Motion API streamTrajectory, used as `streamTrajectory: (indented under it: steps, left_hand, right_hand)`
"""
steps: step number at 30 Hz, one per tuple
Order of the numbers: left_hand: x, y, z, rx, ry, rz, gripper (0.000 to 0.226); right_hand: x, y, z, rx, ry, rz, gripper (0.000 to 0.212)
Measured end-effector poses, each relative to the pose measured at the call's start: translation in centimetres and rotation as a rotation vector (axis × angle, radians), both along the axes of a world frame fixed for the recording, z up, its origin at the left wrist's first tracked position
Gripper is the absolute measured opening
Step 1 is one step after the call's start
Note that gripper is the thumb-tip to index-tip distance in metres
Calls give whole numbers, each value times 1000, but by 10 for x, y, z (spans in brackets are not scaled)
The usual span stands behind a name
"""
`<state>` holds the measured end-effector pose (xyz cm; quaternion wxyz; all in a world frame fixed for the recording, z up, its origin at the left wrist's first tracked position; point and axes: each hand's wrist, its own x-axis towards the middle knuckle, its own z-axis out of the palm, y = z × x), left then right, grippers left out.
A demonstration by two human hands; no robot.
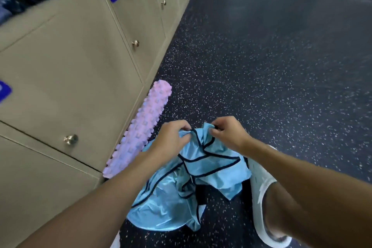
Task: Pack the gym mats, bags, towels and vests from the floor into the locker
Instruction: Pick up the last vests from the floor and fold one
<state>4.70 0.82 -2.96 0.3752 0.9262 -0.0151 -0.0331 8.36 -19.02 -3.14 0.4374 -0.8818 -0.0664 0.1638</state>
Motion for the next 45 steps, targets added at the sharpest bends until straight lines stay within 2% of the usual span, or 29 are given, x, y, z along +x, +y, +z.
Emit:
streamTrajectory:
  steps: [5,10,15,18,21,23,25,28,30,32,34,36,41,45]
  left_hand:
    - [3,10,106,21,-214,-5,6]
    - [-2,22,210,37,-380,45,10]
    - [-14,34,289,2,-463,141,3]
    - [-24,38,318,-97,-461,239,6]
    - [-32,41,337,-207,-433,338,11]
    - [-35,43,347,-269,-412,367,12]
    - [-37,44,353,-356,-368,349,13]
    - [-40,48,351,-462,-286,295,13]
    - [-39,53,343,-524,-262,268,16]
    - [-38,60,330,-550,-247,229,30]
    - [-37,64,317,-493,-216,168,49]
    - [-34,66,306,-457,-165,141,58]
    - [-25,69,297,-458,-221,166,21]
    - [-19,67,304,-491,-260,149,12]
  right_hand:
    - [9,14,94,126,-142,-18,18]
    - [15,33,193,165,-318,26,17]
    - [10,50,270,208,-447,91,23]
    - [-1,59,301,325,-414,138,30]
    - [-12,65,319,366,-327,302,54]
    - [-15,72,321,337,-343,382,58]
    - [-14,81,318,351,-414,409,43]
    - [-11,89,309,470,-439,343,10]
    - [-9,93,306,493,-428,289,11]
    - [-5,99,304,488,-400,278,5]
    - [-1,103,306,488,-397,281,7]
    - [4,105,308,498,-397,271,8]
    - [18,104,309,579,-324,225,8]
    - [24,100,311,661,-244,174,12]
